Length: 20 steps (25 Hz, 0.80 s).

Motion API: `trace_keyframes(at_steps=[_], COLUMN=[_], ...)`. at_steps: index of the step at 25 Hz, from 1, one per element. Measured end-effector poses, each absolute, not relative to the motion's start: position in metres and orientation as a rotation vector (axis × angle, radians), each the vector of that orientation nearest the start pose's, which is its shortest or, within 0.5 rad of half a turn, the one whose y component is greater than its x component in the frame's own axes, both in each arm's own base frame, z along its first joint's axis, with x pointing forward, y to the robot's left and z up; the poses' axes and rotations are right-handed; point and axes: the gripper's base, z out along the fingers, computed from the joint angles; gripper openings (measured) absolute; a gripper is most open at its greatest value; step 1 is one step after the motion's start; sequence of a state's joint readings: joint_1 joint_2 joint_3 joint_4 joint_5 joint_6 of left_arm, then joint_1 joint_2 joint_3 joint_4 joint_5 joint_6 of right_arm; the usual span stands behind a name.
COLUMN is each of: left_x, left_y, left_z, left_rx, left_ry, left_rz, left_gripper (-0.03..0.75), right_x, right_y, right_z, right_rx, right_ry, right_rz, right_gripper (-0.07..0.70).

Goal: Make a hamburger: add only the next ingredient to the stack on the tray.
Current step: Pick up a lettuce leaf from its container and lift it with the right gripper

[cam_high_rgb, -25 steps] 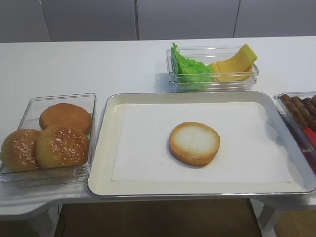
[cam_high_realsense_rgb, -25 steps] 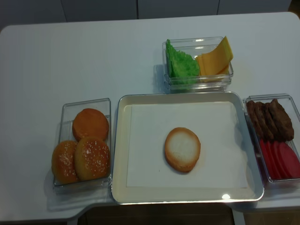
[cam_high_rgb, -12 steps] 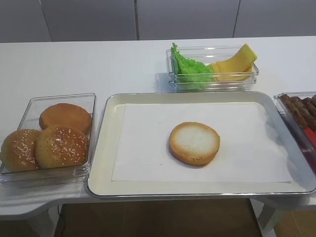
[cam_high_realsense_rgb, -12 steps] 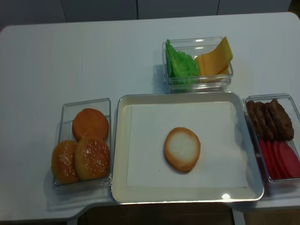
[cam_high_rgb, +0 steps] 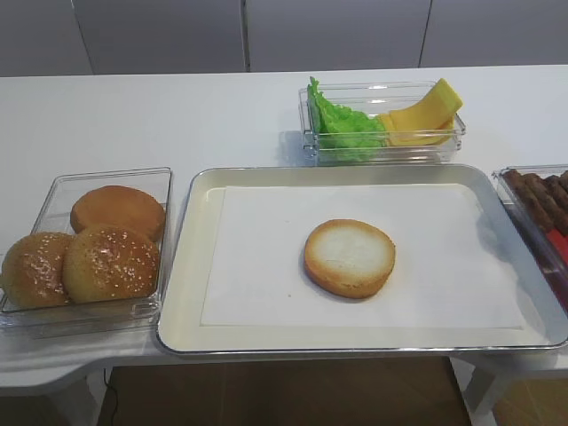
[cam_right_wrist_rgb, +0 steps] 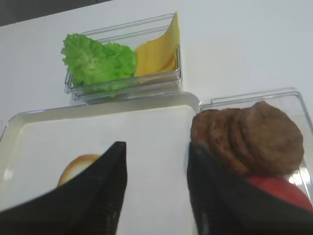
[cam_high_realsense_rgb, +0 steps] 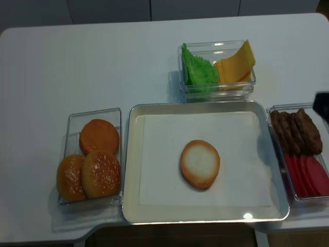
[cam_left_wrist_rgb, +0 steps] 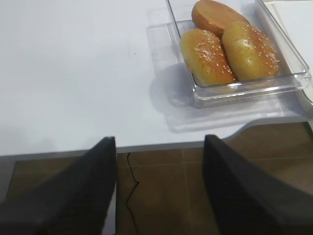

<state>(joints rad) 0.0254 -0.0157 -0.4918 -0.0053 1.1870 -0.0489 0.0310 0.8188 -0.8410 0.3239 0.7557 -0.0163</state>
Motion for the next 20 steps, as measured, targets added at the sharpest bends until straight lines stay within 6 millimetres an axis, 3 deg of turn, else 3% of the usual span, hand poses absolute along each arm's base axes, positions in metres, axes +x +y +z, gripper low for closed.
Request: trace_keyframes(at_steps=[5,11,20], left_x=[-0.012,-0.012,-0.012], left_y=[-0.001,-0.001,-0.001], left_z=[0.265,0.265,0.265], left_rx=[-0.080,-0.080,-0.080], left_ry=[2.162,2.162,2.162], left_rz=[-0.020,-0.020,-0.020], left_gripper=[0.417,0.417,0.417], right_x=[0.214,0.285,0.344], right_y=[0.026,0.029,0.043], right_z=[0.359,0.350,0.345], right_rx=[0.115,0.136,0.047], right_ry=[2.255,2.339,2.389], right_rz=[0.390,0.397,0.550], right_gripper=[0.311,0.311,0.311])
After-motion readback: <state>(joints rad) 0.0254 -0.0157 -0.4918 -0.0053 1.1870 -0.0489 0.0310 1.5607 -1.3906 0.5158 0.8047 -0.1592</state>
